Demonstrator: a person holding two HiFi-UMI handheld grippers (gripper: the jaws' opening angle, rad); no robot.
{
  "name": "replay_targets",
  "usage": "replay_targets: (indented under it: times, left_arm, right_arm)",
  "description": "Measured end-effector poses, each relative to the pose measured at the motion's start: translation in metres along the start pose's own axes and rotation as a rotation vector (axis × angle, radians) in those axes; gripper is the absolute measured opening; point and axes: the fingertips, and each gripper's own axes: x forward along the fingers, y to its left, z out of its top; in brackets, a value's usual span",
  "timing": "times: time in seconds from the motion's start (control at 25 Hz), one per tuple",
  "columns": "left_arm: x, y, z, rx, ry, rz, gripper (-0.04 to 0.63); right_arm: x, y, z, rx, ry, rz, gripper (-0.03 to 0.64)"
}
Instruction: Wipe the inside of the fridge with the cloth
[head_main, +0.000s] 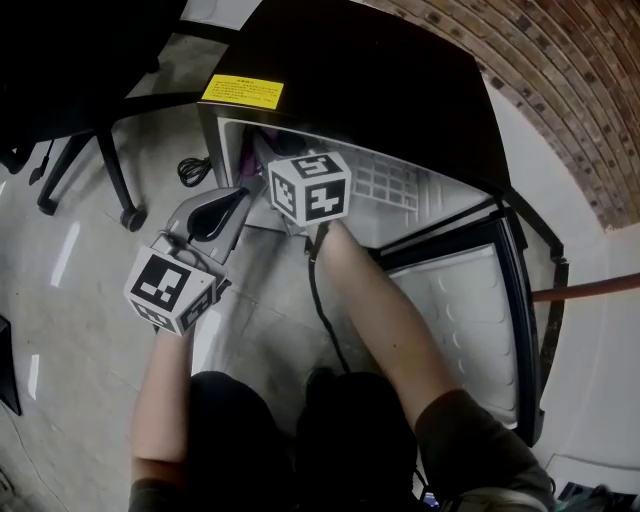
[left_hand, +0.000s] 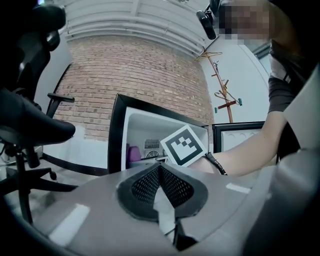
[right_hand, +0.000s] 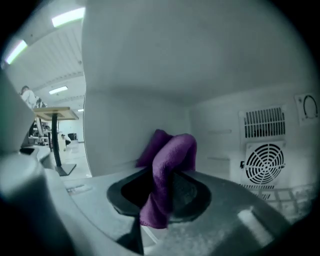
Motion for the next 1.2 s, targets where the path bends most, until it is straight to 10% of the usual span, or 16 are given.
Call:
replay_targets:
  times: [0.52,1.2]
  left_arm:
    - [0.005,0.001,-0.02,0.002,0.042,-0.012,0.017]
    - [0.06,-0.05,-0.018,-0.001,0.049,-0.146,0.017]
  right_arm:
    - [-0.012,-0.01,-0.022,-0.256,0.208,-0.092,0.074]
    - [-0.146,-0.151,-0.045,-0.038,0.316,-0.57,0.075]
